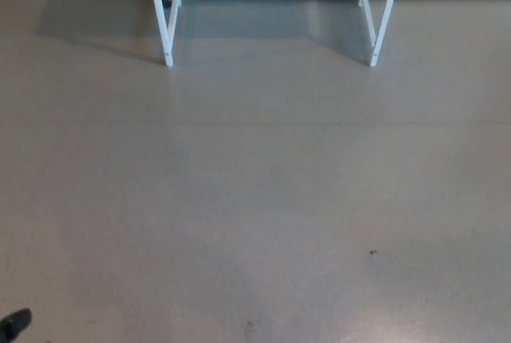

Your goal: The robot walks towards a desk on which an air pump is kept in the middle. It lifts it up and holds it with its left hand and uses its right hand to compress it by pushing its handle inwards.

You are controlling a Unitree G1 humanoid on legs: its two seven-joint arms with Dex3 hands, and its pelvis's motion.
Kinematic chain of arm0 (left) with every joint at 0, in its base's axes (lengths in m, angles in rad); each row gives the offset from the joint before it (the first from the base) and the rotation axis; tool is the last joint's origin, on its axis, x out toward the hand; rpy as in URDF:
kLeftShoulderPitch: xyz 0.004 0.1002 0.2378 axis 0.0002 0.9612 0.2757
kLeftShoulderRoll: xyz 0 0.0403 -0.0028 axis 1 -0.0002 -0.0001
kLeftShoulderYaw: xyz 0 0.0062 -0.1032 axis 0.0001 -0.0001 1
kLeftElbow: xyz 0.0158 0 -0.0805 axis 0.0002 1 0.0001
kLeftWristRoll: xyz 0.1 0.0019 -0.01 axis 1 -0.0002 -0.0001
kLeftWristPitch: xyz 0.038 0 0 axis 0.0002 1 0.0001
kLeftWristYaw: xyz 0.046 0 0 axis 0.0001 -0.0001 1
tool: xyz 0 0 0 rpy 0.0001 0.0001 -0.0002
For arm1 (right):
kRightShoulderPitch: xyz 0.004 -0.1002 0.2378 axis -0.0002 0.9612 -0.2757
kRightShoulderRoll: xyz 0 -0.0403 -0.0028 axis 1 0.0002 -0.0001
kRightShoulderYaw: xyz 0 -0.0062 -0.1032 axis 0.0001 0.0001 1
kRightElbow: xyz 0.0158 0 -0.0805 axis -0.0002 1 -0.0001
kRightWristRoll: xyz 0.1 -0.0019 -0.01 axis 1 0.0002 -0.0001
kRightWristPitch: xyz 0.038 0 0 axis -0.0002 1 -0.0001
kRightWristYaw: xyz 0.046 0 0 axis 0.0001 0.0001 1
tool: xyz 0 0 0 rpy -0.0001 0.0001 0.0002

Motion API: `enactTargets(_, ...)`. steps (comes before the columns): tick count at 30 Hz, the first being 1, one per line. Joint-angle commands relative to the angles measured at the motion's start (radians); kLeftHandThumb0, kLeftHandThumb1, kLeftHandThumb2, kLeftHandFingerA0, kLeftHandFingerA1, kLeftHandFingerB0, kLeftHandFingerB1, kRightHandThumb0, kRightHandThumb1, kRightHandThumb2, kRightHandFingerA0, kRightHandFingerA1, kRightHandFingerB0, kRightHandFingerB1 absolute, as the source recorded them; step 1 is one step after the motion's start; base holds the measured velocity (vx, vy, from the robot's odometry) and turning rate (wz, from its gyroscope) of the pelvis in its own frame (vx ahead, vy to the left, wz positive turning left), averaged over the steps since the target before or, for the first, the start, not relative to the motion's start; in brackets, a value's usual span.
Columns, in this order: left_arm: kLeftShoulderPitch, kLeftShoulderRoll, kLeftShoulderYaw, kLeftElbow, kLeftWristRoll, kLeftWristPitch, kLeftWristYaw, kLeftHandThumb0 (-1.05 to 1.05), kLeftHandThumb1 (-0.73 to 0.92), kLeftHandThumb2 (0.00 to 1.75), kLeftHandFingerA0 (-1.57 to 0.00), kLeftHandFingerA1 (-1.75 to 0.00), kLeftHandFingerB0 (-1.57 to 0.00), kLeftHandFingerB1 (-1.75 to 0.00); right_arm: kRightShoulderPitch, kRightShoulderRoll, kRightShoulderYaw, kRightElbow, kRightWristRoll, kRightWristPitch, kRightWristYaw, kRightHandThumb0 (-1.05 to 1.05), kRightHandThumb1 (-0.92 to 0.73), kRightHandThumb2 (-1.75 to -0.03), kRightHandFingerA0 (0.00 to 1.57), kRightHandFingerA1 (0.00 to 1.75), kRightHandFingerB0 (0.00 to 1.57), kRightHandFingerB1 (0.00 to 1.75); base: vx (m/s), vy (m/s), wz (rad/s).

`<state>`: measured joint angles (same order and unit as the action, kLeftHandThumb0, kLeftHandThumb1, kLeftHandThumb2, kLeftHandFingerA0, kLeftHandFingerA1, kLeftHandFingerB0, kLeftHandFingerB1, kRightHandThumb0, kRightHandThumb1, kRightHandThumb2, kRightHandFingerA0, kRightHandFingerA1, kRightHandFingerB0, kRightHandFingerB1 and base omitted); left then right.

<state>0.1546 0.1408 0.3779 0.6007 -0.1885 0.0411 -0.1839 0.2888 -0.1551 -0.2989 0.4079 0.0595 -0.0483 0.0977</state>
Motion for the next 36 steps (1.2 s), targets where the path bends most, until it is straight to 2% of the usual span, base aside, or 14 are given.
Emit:
enactTargets(1,-0.020,0.000,0.083,-0.045,-0.149,0.026,-0.075,-0.11,0.68,0.62,-0.53,-0.47,-0.41,-0.39,0.016,0.032,-0.058,-0.060,0.128,-0.052,0.054,-0.28,-0.67,-0.60,0.63,0.45,0.46,0.38,0.32,0.286,0.20)
enactTargets(10,-0.001,0.007,0.091,-0.070,-0.169,0.062,-0.113,-0.15,0.70,0.63,-0.50,-0.46,-0.40,-0.39,0.039,0.052,-0.065,-0.059,0.127,-0.065,0.065,-0.29,-0.65,-0.59,0.65,0.46,0.48,0.38,0.27,0.172,0.01)
enactTargets(13,0.009,0.011,0.080,-0.082,-0.171,0.062,-0.127,-0.12,0.75,0.61,-0.48,-0.45,-0.37,-0.38,0.050,0.052,-0.060,-0.056,0.122,-0.074,0.071,-0.30,-0.66,-0.59,0.62,0.46,0.46,0.38,0.26,-0.076,0.12)
enactTargets(18,0.016,0.009,0.074,-0.094,-0.175,0.068,-0.120,-0.12,0.72,0.61,-0.49,-0.46,-0.38,-0.38,0.050,0.047,-0.059,-0.037,0.122,-0.098,0.077,-0.31,-0.65,-0.59,0.62,0.46,0.46,0.39,0.28,-0.189,0.17)
enactTargets(19,0.015,0.010,0.073,-0.095,-0.173,0.071,-0.114,-0.17,0.71,0.65,-0.47,-0.47,-0.39,-0.40,0.048,0.048,-0.059,-0.029,0.119,-0.097,0.072,-0.31,-0.65,-0.59,0.64,0.46,0.48,0.38,0.32,-0.303,0.78)
enactTargets(23,0.017,0.010,0.070,-0.096,-0.170,0.073,-0.111,-0.13,0.74,0.61,-0.50,-0.46,-0.39,-0.38,0.050,0.044,-0.057,-0.022,0.118,-0.107,0.075,-0.32,-0.65,-0.59,0.64,0.46,0.47,0.39,0.36,-0.145,0.13)
enactTargets(24,0.017,0.007,0.070,-0.099,-0.167,0.075,-0.102,-0.17,0.71,0.65,-0.50,-0.47,-0.40,-0.41,0.052,0.045,-0.060,-0.021,0.125,-0.108,0.079,-0.31,-0.66,-0.59,0.64,0.46,0.47,0.39,0.35,-0.164,0.03)
enactTargets(30,0.016,0.003,0.071,-0.103,-0.165,0.079,-0.085,-0.14,0.71,0.60,-0.54,-0.47,-0.46,-0.40,0.060,0.045,-0.058,-0.039,0.123,-0.095,0.070,-0.32,-0.66,-0.59,0.66,0.45,0.47,0.38,0.34,-0.037,-0.15)
enactTargets(36,0.010,0.009,0.069,-0.088,-0.163,0.072,-0.093,-0.13,0.68,0.59,-0.54,-0.48,-0.48,-0.42,0.066,0.049,-0.059,-0.046,0.127,-0.087,0.069,-0.30,-0.66,-0.59,0.65,0.45,0.45,0.38,0.50,0.208,-0.45)
